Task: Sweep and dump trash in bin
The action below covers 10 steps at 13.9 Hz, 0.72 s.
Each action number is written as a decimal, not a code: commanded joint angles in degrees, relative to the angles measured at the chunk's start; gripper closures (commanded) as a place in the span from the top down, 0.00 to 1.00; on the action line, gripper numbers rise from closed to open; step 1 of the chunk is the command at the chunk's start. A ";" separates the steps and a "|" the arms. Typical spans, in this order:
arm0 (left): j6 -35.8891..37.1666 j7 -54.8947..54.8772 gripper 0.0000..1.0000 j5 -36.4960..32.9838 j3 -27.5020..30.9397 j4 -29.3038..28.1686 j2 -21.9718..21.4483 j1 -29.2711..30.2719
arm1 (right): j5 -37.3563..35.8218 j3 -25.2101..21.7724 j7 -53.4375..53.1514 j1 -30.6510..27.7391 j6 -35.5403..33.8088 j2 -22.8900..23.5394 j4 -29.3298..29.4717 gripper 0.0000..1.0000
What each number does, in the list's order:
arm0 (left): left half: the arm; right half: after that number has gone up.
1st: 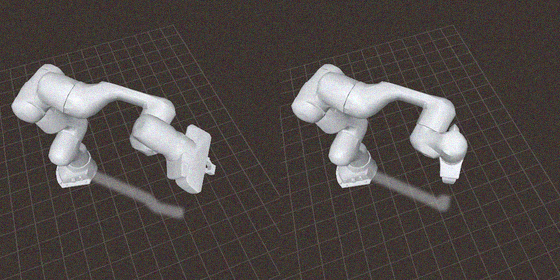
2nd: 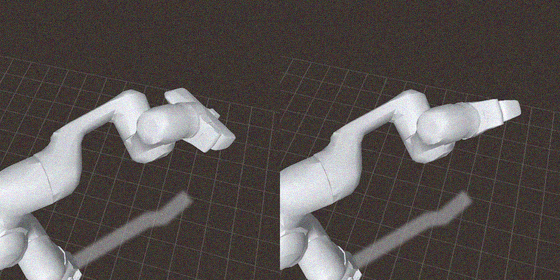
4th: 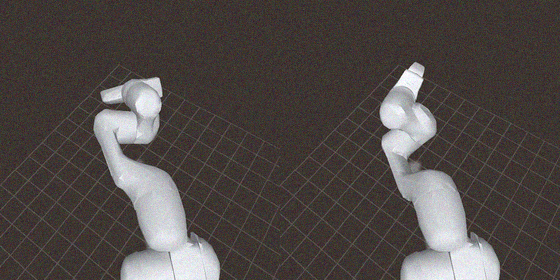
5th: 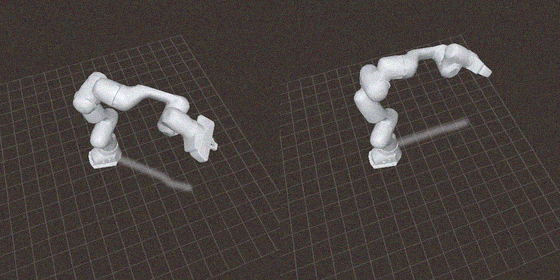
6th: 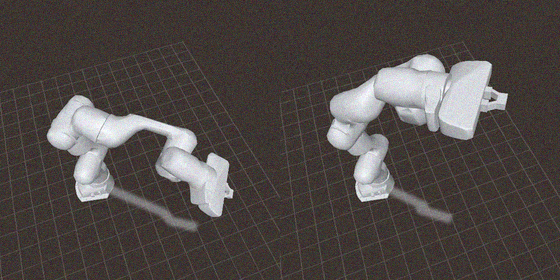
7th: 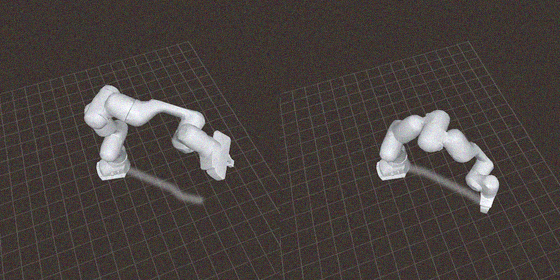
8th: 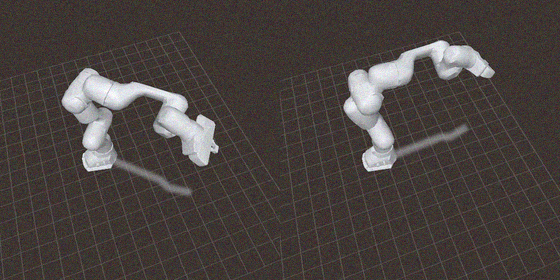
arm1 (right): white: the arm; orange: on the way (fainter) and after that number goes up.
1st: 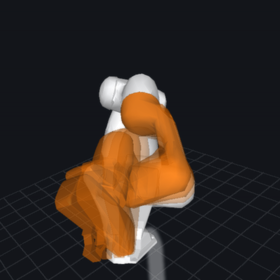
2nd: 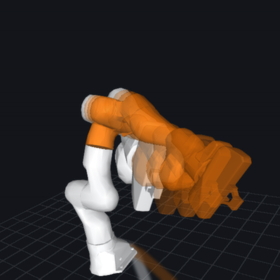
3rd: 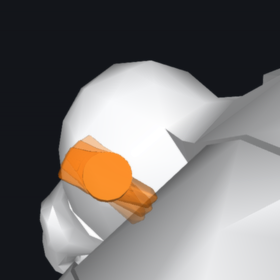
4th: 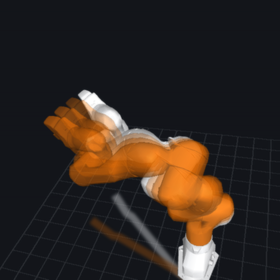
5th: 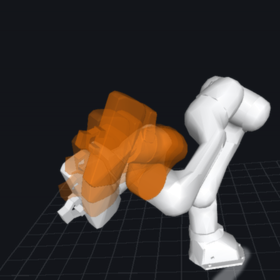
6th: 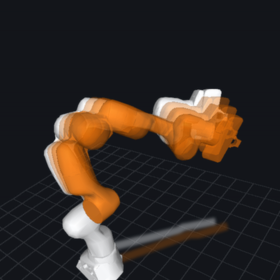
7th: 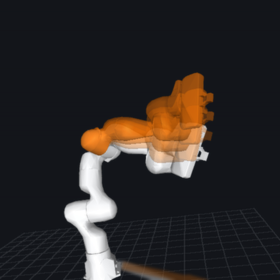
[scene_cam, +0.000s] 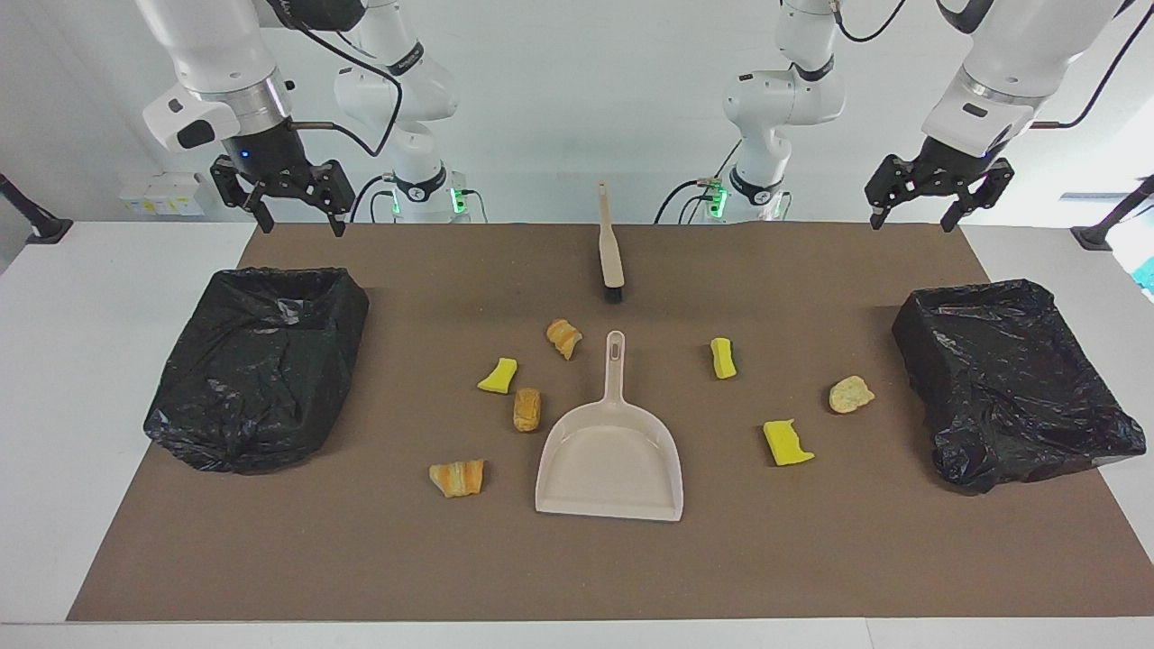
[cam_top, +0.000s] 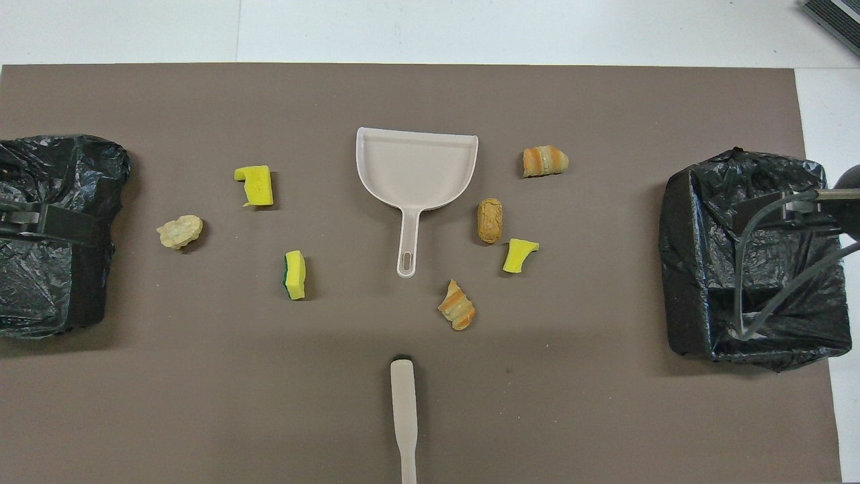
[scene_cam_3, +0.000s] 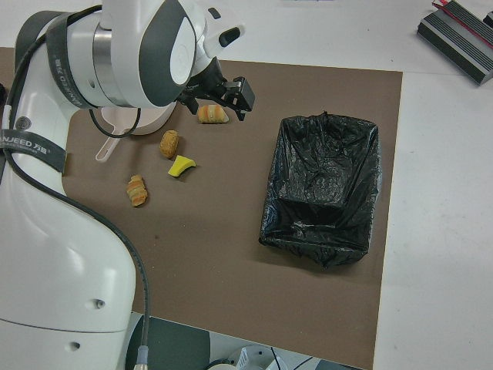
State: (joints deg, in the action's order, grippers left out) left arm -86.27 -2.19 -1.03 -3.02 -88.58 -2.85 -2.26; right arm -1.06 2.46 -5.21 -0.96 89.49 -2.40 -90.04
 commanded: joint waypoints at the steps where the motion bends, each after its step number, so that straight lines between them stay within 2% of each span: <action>1: 0.14 -0.27 1.00 0.42 0.47 -1.51 -1.54 -0.55 | 2.11 0.01 -1.64 -0.27 -0.54 -1.29 -1.36 1.00; 7: -0.12 0.26 1.00 0.42 0.47 -1.33 -1.63 -0.64 | 2.55 0.09 -1.04 -0.27 -0.37 -2.26 -3.12 1.00; 10: -0.38 0.17 1.00 0.42 0.47 -1.33 -1.63 -0.55 | 2.55 0.09 0.11 1.13 2.25 -3.04 -6.63 1.00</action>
State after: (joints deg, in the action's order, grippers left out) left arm -86.26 -2.19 -1.03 -3.02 -88.60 -3.17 -2.27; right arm 0.05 2.58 -5.34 -0.46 89.70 -3.37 -93.03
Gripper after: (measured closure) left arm 0.000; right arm 0.000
